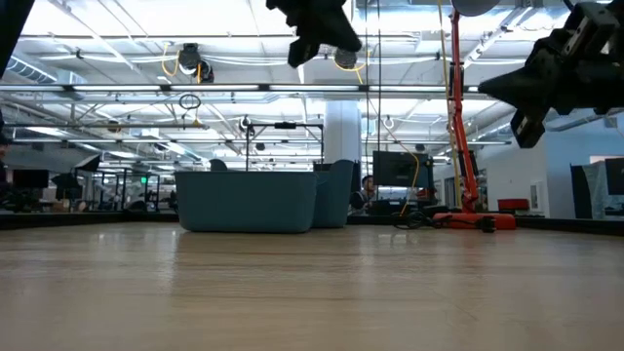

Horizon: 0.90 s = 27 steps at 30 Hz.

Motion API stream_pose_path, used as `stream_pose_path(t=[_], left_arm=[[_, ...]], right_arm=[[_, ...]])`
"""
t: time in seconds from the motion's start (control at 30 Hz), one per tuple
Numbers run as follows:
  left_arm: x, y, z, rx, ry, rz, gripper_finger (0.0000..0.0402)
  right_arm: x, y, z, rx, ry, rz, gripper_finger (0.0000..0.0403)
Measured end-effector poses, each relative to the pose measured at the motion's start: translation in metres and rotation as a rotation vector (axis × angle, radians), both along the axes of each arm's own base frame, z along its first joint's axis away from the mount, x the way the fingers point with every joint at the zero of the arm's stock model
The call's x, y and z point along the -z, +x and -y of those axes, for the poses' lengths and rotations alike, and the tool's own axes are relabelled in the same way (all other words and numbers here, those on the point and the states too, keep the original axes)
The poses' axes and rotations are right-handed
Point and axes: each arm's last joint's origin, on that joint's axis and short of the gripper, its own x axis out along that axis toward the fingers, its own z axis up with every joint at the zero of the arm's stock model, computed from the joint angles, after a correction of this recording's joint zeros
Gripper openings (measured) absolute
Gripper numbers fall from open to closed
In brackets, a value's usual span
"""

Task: Pick & Place USB Port
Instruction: Return to Home Position

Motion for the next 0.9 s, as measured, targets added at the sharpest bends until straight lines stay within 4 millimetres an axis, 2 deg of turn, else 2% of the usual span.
stream_pose_path(t=[0.1,0.23,0.33,0.43,0.57,0.77,0.9], left_arm=[[-0.002,0.001,-0.002,0.002,-0.002,0.022,0.0001],[0.000,-0.016,0.000,-0.017,0.024,-0.008,0.0000],[0.008,-0.045,0.003,-0.068,0.036,-0.037,0.0000],[0.017,-0.082,0.006,-0.162,0.028,-0.002,0.0000],[0.028,-0.123,0.011,-0.235,-0.058,0.226,0.0000],[0.065,-0.172,0.018,-0.328,-0.144,0.507,0.0000],[0.098,-0.200,0.020,-0.381,-0.174,0.584,0.0000]], right_arm=[[-0.004,0.000,0.000,0.000,-0.004,0.038,0.0000],[-0.003,0.000,0.000,-0.001,-0.004,0.031,0.0000],[-0.003,0.000,0.000,-0.001,-0.003,0.031,0.0000],[-0.003,0.000,0.000,-0.002,-0.004,0.031,0.0000],[-0.003,0.000,0.000,-0.003,-0.003,0.031,0.0000],[-0.003,0.000,0.000,-0.003,-0.005,0.030,0.0000],[-0.003,0.000,0.000,-0.003,-0.005,0.030,0.0000]])
